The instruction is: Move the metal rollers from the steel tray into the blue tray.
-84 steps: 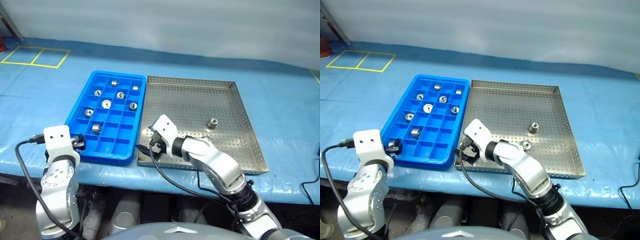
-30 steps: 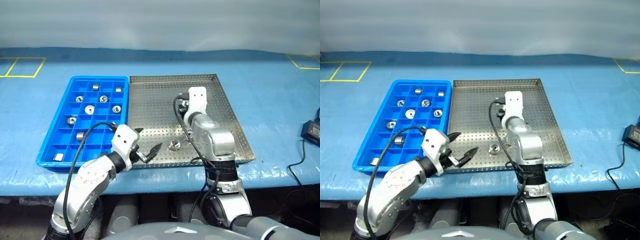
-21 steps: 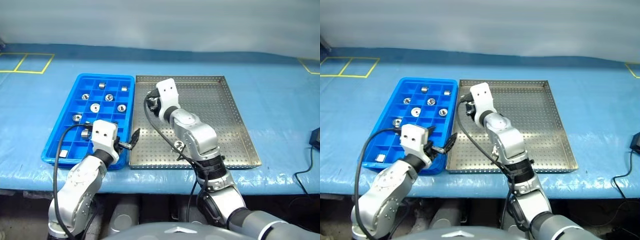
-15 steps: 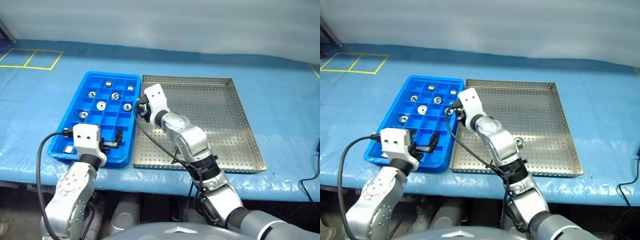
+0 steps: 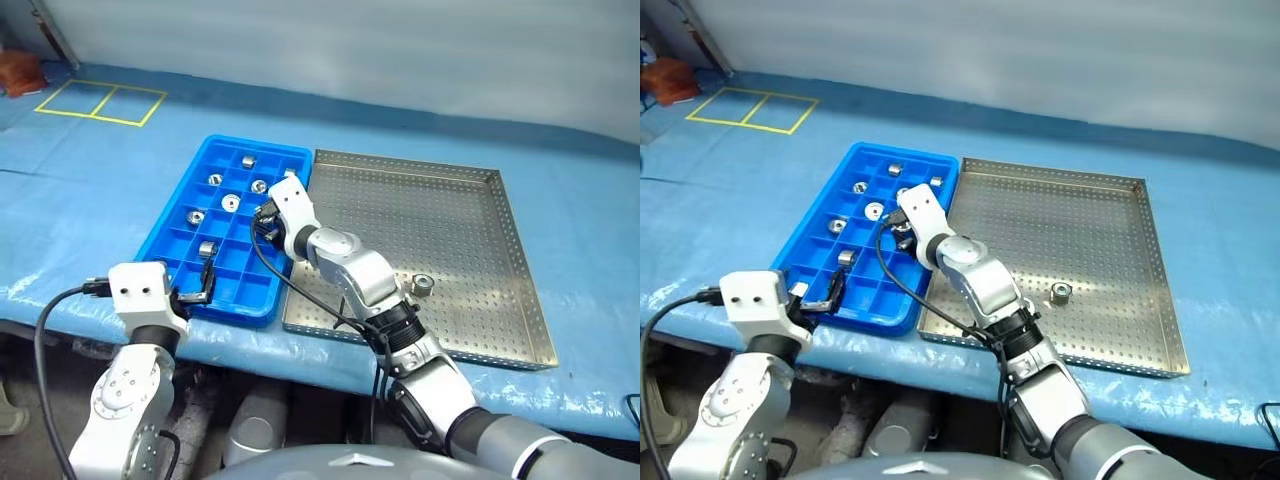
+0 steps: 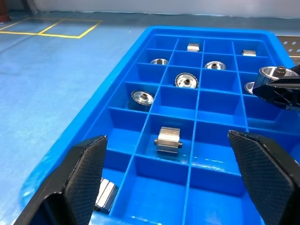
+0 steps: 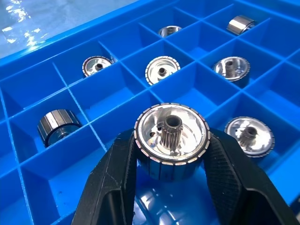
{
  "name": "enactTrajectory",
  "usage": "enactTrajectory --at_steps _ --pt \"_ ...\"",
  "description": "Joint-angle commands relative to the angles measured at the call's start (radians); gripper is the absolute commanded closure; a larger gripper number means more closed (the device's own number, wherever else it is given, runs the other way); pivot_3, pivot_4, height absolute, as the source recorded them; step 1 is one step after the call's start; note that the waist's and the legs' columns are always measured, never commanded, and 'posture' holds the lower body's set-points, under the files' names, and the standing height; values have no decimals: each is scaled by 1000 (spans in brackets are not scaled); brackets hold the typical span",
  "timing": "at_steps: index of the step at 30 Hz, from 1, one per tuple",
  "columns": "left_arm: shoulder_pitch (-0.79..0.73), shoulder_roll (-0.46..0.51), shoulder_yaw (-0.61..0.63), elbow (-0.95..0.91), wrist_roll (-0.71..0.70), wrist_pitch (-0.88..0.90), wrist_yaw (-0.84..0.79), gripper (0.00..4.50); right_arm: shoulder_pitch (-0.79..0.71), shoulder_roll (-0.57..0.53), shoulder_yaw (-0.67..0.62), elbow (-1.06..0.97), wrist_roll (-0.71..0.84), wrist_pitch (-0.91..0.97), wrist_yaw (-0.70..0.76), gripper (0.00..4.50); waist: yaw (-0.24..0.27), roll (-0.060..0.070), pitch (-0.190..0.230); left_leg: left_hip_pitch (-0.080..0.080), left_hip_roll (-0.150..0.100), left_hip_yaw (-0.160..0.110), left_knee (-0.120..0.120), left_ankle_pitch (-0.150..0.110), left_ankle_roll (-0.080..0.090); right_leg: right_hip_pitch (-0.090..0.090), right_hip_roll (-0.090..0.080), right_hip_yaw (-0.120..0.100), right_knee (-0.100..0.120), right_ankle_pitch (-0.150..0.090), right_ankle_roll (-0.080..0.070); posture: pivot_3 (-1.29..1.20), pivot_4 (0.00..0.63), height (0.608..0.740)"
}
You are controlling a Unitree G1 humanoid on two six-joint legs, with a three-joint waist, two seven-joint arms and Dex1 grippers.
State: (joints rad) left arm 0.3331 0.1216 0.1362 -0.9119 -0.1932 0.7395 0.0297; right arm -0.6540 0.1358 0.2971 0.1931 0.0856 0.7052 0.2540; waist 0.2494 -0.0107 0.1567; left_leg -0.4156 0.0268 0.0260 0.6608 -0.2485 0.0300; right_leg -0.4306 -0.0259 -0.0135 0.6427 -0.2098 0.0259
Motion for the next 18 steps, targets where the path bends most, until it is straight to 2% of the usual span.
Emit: enactTrajectory --at_steps 1,9,18 --pt "19 -7 -6 -76 18 -13 15 0 -62 54 1 22 8 -55 16 2816 22 0 0 0 0 0 0 0 0 0 0 -1 0 0 0 582 150 740" --pt "30 -18 -21 -88 27 -9 19 0 -91 47 -33 88 11 -101 2 2816 120 0 0 -1 1 -1 0 -1 -3 -1 1 -3 0 -1 -1 580 150 740" --pt "-28 -3 -38 -46 18 0 -8 0 -64 13 -64 38 4 -77 -26 2816 168 0 0 -3 1 0 0 -3 -5 -3 2 -7 0 -1 0 510 150 740"
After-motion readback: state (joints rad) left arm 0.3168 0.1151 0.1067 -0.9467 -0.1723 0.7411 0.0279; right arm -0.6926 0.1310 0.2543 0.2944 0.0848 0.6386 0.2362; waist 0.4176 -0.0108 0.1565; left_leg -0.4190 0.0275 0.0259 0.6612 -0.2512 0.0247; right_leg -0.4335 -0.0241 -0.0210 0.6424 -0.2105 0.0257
